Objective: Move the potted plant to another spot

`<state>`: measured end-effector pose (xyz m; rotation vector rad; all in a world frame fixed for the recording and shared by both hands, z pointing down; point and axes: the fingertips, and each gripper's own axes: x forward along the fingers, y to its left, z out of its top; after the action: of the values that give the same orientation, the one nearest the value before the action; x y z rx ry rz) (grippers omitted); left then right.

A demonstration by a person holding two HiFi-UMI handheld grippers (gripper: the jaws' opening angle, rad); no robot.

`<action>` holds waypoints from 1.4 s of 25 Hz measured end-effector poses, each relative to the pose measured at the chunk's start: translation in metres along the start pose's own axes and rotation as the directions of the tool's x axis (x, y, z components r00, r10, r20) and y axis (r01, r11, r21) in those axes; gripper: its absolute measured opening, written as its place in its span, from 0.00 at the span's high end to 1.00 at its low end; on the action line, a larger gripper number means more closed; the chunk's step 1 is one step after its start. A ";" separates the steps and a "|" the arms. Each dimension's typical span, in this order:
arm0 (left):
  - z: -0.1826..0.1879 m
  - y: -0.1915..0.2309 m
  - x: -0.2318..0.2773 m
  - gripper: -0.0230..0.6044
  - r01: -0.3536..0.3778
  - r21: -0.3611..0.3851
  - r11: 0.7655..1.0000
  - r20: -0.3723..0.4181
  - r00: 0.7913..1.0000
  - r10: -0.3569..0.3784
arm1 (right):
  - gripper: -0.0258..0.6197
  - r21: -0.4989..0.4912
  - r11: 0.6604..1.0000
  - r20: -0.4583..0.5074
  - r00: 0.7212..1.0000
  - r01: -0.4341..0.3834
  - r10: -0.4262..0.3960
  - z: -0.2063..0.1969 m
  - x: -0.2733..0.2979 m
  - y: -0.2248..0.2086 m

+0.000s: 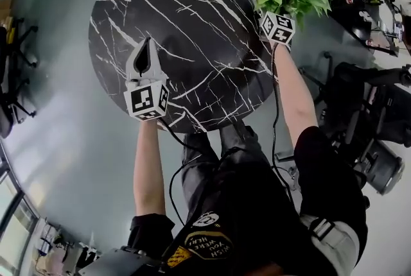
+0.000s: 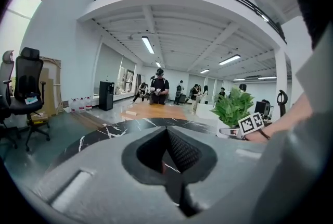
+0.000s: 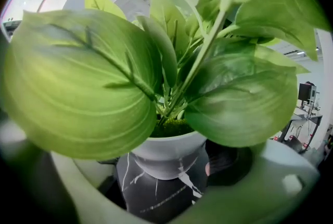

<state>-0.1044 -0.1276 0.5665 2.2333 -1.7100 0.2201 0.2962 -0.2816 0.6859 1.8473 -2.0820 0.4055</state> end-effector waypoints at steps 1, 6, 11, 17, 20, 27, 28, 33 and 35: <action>0.000 0.004 -0.005 0.96 -0.011 -0.002 1.000 0.002 1.000 0.011 | 0.20 -0.005 1.000 -0.001 1.000 -0.009 0.009 -0.004 -0.010 0.000; -0.004 0.030 -0.041 0.96 -0.072 0.002 0.997 0.004 0.997 0.072 | 0.20 -0.066 0.992 -0.004 0.994 -0.107 0.107 -0.022 -0.047 0.051; -0.018 0.070 -0.087 0.96 -0.179 -0.033 0.983 0.009 0.984 0.180 | 0.20 -0.104 0.962 0.001 0.968 -0.251 0.252 -0.028 -0.058 0.154; -0.033 0.110 -0.158 0.96 -0.301 -0.080 0.950 -0.005 0.953 0.302 | 0.20 -0.151 0.886 -0.009 0.896 -0.439 0.443 -0.030 -0.055 0.304; -0.038 0.124 -0.189 0.96 -0.337 -0.100 0.936 -0.002 0.941 0.338 | 0.20 -0.192 0.836 -0.024 0.854 -0.515 0.520 -0.032 -0.061 0.371; -0.044 0.154 -0.246 0.96 -0.428 -0.146 0.892 -0.008 0.902 0.432 | 0.20 -0.250 0.700 -0.090 0.736 -0.669 0.672 -0.054 -0.098 0.509; -0.045 0.156 -0.250 0.96 -0.435 -0.149 0.888 -0.010 0.899 0.438 | 0.20 -0.256 0.680 -0.099 0.718 -0.687 0.689 -0.057 -0.104 0.523; -0.043 0.161 -0.260 0.96 -0.445 -0.158 0.882 -0.018 0.894 0.448 | 0.20 -0.270 0.618 -0.129 0.664 -0.738 0.736 -0.070 -0.136 0.563; -0.042 0.161 -0.257 0.96 -0.440 -0.157 0.884 -0.022 0.897 0.442 | 0.20 -0.275 0.622 -0.133 0.670 -0.733 0.730 -0.072 -0.140 0.558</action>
<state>-0.3256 0.0836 0.5508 1.7114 -2.1457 0.1629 -0.2390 -0.0583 0.6939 0.7327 -2.6435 0.2362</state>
